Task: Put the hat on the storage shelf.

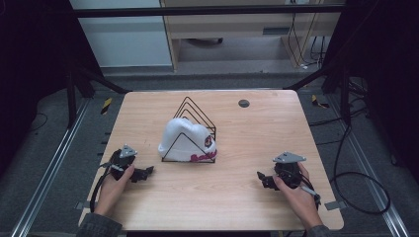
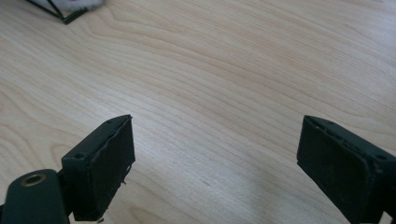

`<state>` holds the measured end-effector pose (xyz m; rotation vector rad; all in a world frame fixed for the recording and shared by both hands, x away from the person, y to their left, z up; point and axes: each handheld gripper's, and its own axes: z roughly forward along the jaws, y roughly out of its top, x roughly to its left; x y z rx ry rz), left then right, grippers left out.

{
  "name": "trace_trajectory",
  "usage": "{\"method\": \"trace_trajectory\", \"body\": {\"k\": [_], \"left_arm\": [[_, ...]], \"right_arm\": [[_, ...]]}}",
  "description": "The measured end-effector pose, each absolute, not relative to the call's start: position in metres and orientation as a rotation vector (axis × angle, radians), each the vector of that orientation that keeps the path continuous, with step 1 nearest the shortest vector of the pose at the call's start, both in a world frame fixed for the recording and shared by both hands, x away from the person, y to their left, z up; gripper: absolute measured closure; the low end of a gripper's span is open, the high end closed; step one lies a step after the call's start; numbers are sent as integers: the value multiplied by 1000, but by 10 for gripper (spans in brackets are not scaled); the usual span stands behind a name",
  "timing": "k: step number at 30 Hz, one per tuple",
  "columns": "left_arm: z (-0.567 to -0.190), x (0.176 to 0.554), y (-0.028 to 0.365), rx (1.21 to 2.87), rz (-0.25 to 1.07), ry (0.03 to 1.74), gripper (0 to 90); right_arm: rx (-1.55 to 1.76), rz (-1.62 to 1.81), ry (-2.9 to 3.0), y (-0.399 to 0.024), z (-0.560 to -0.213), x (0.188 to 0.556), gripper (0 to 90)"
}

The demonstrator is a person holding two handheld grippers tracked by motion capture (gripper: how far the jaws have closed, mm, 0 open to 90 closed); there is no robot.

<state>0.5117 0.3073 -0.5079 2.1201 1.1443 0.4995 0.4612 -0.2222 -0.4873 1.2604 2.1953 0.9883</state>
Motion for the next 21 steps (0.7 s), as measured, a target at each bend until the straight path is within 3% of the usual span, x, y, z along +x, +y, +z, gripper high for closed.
{"method": "trace_trajectory", "body": {"k": [21], "left_arm": [[-508, 512, 307, 2121, 499, 1144, 0]], "right_arm": [[1372, 935, 2117, -220, -505, 481, 115]]}}
